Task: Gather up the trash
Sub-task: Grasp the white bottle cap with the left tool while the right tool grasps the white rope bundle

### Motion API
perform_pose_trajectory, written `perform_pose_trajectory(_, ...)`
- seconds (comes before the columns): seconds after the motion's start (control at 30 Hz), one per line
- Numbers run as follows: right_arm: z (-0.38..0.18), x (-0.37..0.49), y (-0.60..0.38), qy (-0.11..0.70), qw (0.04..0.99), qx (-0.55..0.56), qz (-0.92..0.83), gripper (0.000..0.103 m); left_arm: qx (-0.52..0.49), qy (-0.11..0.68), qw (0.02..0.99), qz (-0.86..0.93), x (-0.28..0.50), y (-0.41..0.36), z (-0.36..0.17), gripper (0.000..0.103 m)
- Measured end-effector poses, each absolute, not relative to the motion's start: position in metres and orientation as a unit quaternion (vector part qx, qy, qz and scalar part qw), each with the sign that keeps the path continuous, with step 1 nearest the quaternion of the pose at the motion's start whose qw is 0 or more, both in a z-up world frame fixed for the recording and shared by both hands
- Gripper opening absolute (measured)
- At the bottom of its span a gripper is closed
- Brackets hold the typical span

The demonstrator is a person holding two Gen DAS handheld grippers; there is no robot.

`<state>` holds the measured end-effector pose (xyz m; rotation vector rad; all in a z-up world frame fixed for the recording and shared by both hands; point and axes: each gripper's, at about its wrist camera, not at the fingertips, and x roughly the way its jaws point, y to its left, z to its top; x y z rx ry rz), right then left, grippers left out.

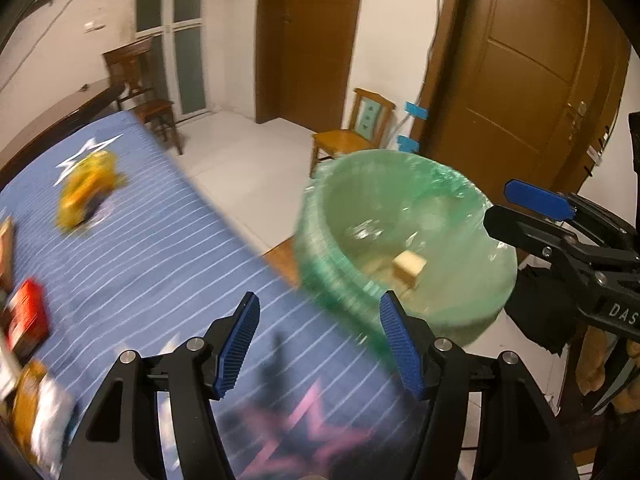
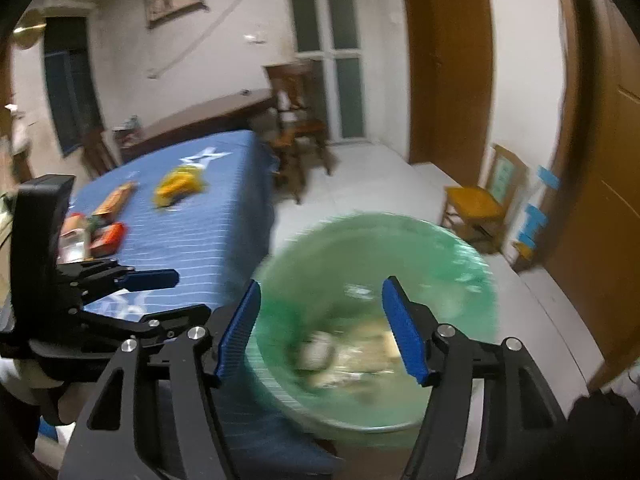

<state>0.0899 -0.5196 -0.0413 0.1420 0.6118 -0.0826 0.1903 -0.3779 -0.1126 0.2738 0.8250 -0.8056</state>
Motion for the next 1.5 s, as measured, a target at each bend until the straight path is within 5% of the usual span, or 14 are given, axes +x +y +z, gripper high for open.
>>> perform_pose_trajectory(0.87, -0.053, 0.135, -0.314, 0.331, 0.929, 0.000, 0.166, 0.069, -0.018, 0.367, 0.918, -0.149, 0.196, 0.088, -0.046, 0.064)
perform_pose_trajectory(1.13, -0.065, 0.152, -0.278, 0.350, 0.919, -0.003, 0.184, 0.069, -0.044, 0.388, 0.919, -0.061, 0.244, 0.167, -0.061, 0.064)
perform_pose_trajectory(1.5, -0.084, 0.181, -0.268, 0.397, 0.897, 0.042, 0.190, 0.069, 0.006, 0.424, 0.906, -0.024, 0.297, 0.152, -0.099, 0.064)
